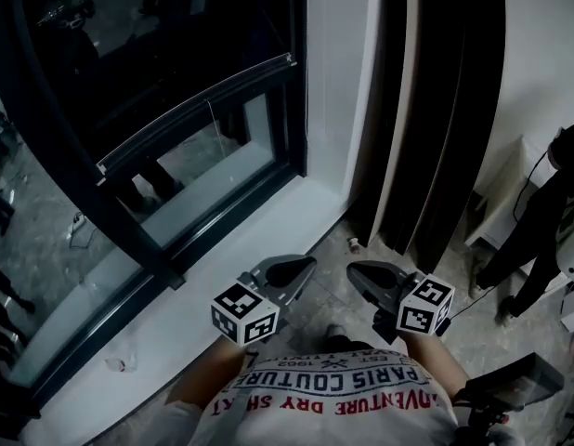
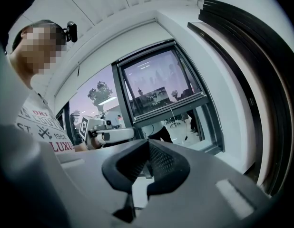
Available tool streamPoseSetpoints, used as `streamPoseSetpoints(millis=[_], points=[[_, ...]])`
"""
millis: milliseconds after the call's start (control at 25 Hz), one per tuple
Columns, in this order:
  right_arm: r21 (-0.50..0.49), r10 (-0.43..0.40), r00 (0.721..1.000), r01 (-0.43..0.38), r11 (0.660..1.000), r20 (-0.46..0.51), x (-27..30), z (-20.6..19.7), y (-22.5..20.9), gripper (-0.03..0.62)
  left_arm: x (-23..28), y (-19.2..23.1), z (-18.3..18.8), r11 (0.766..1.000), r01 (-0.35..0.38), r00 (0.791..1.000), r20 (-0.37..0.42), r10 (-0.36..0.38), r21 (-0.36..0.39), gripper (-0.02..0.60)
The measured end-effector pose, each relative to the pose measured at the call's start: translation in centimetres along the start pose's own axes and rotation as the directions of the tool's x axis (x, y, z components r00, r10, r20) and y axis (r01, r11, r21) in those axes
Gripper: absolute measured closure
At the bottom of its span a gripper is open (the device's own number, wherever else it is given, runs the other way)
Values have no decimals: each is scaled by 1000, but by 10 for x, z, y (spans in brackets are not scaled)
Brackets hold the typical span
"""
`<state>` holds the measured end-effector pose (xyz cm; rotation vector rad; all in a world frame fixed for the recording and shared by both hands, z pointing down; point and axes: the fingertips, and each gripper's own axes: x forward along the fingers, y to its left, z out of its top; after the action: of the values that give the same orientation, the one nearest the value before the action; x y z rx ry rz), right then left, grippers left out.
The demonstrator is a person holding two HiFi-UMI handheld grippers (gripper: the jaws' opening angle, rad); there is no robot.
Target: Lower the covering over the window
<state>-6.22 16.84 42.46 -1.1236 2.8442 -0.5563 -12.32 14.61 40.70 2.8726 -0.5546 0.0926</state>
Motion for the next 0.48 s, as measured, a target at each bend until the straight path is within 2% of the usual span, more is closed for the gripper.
streamPoseSetpoints(millis=[240, 480], points=[[9, 38, 999, -38, 999, 21, 24, 18, -46, 594, 35, 33, 8, 1000, -12, 1000, -7, 12, 15, 580], [25, 60, 998, -61, 998, 35, 56, 48, -133, 594, 94, 96, 21, 999, -45, 999, -12, 45, 26, 580]])
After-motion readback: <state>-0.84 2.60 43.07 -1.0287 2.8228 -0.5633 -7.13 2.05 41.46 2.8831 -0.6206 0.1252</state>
